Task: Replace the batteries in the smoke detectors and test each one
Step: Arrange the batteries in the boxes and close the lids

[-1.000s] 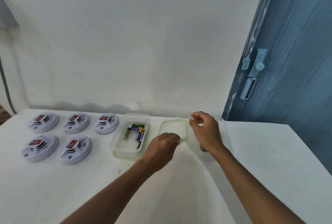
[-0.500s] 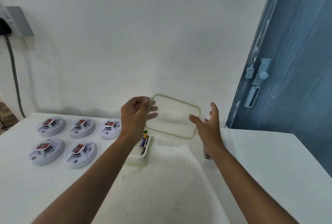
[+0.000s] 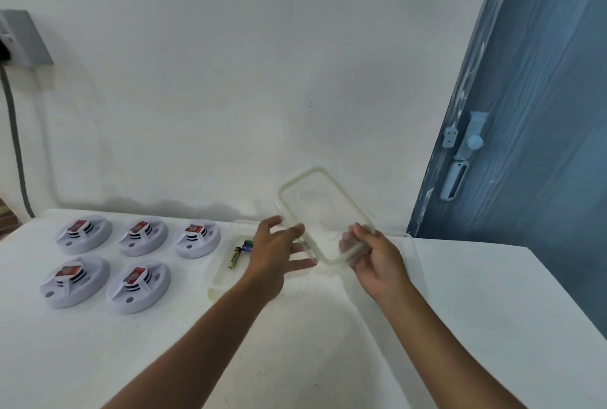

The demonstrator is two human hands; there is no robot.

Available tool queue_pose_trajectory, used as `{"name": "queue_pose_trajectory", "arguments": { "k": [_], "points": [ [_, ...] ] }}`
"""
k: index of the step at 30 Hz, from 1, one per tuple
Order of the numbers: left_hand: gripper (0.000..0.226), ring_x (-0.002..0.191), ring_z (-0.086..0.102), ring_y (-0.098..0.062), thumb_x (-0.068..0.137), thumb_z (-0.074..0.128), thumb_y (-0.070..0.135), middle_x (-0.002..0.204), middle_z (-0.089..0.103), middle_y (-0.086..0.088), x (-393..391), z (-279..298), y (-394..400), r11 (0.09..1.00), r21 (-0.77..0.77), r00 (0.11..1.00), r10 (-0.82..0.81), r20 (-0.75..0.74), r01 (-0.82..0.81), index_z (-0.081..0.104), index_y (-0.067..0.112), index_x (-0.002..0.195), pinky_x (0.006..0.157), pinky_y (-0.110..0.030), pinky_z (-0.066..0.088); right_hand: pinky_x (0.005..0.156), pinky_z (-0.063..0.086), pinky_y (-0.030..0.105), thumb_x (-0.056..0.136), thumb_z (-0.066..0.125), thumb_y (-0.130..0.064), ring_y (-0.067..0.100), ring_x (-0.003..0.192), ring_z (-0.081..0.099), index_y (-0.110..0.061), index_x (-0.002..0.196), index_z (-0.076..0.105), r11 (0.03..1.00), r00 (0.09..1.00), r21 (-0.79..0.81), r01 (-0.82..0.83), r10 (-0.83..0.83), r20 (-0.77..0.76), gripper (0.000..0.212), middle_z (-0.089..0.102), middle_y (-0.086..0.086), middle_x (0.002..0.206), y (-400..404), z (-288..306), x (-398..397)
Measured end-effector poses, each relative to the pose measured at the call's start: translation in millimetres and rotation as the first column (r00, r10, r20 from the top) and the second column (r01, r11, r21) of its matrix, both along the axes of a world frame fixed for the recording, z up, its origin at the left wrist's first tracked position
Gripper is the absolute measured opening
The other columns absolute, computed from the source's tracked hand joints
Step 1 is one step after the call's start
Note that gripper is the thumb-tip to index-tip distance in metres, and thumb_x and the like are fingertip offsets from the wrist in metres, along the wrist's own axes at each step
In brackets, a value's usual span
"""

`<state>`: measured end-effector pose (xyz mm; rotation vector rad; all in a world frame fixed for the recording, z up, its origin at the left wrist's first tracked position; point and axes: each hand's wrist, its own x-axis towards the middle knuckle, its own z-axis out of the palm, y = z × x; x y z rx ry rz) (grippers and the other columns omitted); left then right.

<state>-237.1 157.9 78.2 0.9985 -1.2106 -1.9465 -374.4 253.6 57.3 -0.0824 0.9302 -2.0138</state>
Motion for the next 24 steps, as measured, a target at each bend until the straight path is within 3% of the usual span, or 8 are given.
{"name": "queue_pose_trajectory", "arguments": {
  "k": [3,6,11,13,16,24],
  "points": [
    [0.039,0.07,0.065,-0.029,0.089,0.06,-0.001,0.097,0.066,-0.023,-4.0,-1.3,-3.7,1.0,-0.029,1.0,0.003,-0.013,-0.003,0.048,0.005,0.126,0.053,-0.036,0.056,0.058,0.05,0.028,0.085,0.067,-0.011,0.017,0.062,0.064,-0.001,0.084,0.065,0.987,0.968,0.163,0.013,0.028,-0.248,0.009,0.068,0.009,0.07,15.5,5.2,-6.6],
    [0.034,0.057,0.062,-0.022,0.088,0.059,-0.003,0.082,0.065,-0.013,-7.3,3.5,-7.6,0.991,-0.046,0.992,-0.129,-0.007,0.129,0.054,0.004,0.121,0.05,-0.032,0.053,0.053,0.049,0.029,0.088,0.067,-0.02,0.018,0.063,0.064,0.0,0.092,0.069,0.955,0.935,0.28,0.101,0.005,-0.356,0.02,0.069,0.009,0.073,33.4,10.6,-28.6],
    [0.034,0.054,0.058,-0.02,0.085,0.063,-0.005,0.077,0.062,-0.013,-35.0,-4.1,3.2,0.964,-0.033,0.961,-0.26,0.094,0.264,0.057,0.005,0.117,0.047,-0.03,0.053,0.068,0.054,0.041,0.083,0.072,-0.014,0.025,0.069,0.06,0.002,0.086,0.068,0.842,0.82,0.511,0.173,0.164,-0.548,0.017,0.065,0.016,0.08,62.1,7.7,-69.8],
    [0.038,0.056,0.056,-0.021,0.083,0.065,-0.006,0.075,0.062,-0.012,-50.8,-14.0,9.3,0.955,-0.01,0.948,-0.292,0.126,0.296,0.055,0.005,0.118,0.046,-0.029,0.052,0.067,0.055,0.038,0.083,0.073,-0.014,0.025,0.068,0.058,0.006,0.084,0.066,0.805,0.79,0.548,0.226,0.177,-0.586,0.021,0.064,0.017,0.076,74.2,3.0,-80.6],
    [0.043,0.053,0.055,-0.021,0.081,0.067,-0.007,0.074,0.063,-0.011,-70.7,-29.8,16.7,0.947,0.009,0.931,-0.318,0.181,0.322,0.053,0.007,0.12,0.045,-0.029,0.052,0.053,0.046,0.026,0.084,0.071,-0.011,0.022,0.054,0.048,0.006,0.073,0.064,0.775,0.787,0.574,0.264,0.171,-0.593,0.021,0.057,0.015,0.063,87.5,-5.4,-87.6],
    [0.052,0.056,0.057,-0.022,0.08,0.073,0.001,0.08,0.064,-0.016,-93.6,-50.3,19.6,0.944,-0.044,0.905,-0.3,0.303,0.327,0.052,0.005,0.127,0.047,-0.03,0.053,0.049,0.038,0.026,0.084,0.071,-0.011,0.021,0.046,0.041,0.007,0.068,0.062,0.751,0.82,0.607,0.261,0.16,-0.55,0.026,0.053,0.016,0.056,96.8,-29.5,-98.8]
  ]
}}
